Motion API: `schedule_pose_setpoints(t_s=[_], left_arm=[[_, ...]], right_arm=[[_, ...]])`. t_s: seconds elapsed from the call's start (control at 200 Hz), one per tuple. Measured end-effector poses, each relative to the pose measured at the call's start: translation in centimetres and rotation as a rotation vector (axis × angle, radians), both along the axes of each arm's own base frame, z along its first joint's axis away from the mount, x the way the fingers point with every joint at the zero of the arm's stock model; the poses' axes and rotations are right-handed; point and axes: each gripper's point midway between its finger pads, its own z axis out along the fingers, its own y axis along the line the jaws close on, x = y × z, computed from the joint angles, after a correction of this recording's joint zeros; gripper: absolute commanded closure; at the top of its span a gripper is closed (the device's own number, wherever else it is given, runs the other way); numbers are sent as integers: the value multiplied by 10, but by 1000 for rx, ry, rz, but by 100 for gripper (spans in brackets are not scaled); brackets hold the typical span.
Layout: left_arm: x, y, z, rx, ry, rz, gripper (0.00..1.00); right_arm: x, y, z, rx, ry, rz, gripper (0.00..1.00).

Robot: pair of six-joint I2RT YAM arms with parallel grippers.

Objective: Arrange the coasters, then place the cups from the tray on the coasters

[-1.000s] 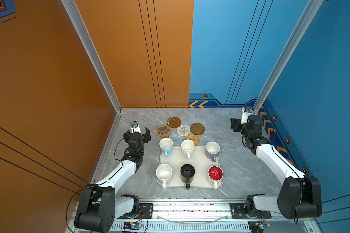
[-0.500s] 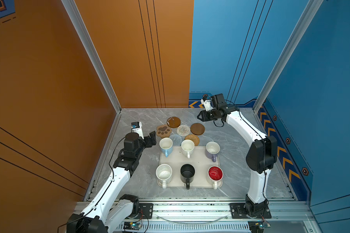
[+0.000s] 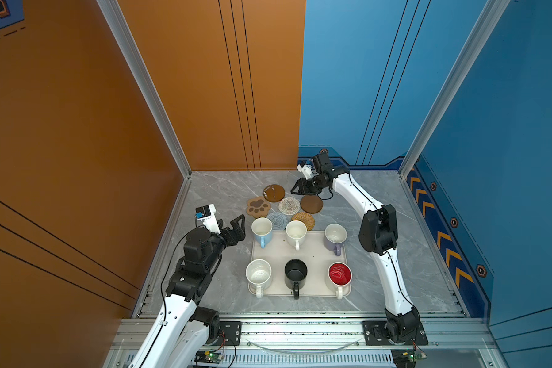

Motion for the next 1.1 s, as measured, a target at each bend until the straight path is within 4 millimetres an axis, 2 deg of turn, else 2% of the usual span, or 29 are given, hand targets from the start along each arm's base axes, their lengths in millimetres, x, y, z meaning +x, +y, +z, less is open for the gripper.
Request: schedule_pose_setpoints(t_s=[0.275, 0.581, 0.926, 1.101], left_arm=[[-13, 6, 3, -5, 6, 23, 5], [-17, 10, 3, 11, 19, 39, 4], [-20, 12, 8, 8, 2, 46, 3], [-20, 13, 8, 9, 2, 50, 3]], right_arm=[[16, 8, -22, 22, 25, -15, 60], [23, 1, -66, 6, 106, -57, 62], [31, -9, -65, 10, 102, -79, 62], [31, -9, -76, 4, 118, -81, 62]])
